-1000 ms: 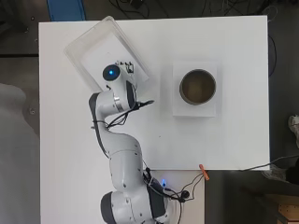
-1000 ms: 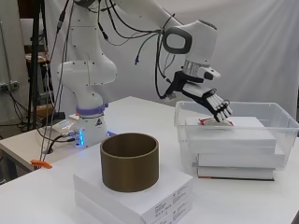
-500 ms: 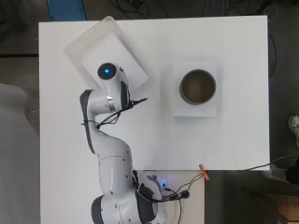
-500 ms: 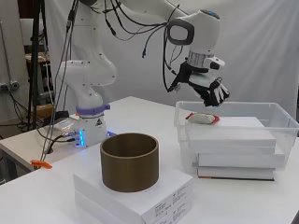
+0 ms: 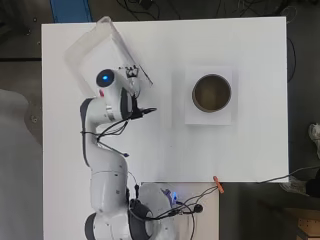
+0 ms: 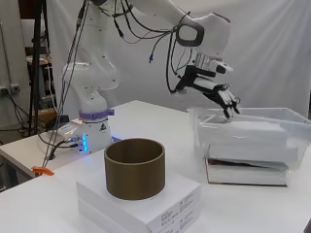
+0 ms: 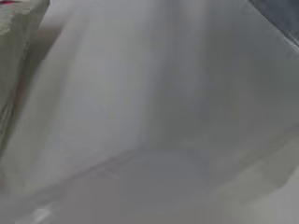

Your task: Teleoperate dual arm-hand system to remove items from a box

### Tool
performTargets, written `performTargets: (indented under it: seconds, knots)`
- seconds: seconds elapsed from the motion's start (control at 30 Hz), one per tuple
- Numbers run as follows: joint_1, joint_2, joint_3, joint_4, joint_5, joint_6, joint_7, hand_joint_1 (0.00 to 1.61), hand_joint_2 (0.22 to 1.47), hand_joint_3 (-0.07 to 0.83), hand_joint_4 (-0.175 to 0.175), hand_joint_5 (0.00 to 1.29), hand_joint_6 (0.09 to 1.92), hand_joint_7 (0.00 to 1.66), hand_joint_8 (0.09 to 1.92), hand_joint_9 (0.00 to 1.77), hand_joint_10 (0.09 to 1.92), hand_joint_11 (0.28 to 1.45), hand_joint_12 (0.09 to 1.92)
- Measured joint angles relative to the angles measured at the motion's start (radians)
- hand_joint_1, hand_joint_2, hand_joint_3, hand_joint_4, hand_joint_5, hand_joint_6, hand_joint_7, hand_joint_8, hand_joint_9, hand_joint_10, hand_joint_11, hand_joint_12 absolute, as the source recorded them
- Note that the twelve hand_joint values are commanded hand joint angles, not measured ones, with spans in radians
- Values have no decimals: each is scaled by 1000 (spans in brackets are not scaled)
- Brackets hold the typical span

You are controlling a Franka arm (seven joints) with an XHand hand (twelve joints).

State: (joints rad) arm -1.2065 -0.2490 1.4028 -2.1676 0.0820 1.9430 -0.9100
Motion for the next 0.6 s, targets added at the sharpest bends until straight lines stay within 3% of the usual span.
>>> performTargets:
  seconds: [0.43, 0.53, 0.6]
  knots:
    - [305, -180, -123, 70, -17, -83, 173, 177, 1062, 7, 24, 524, 87, 684, 87, 708, 87, 644, 87]
    - [342, -190, -160, 52, 36, -75, 111, 177, 1044, -3, 25, 531, 87, 682, 87, 712, 87, 656, 87]
    - [366, -190, -191, 33, 80, -64, -6, 181, 1029, -9, 27, 529, 87, 651, 87, 690, 87, 649, 87]
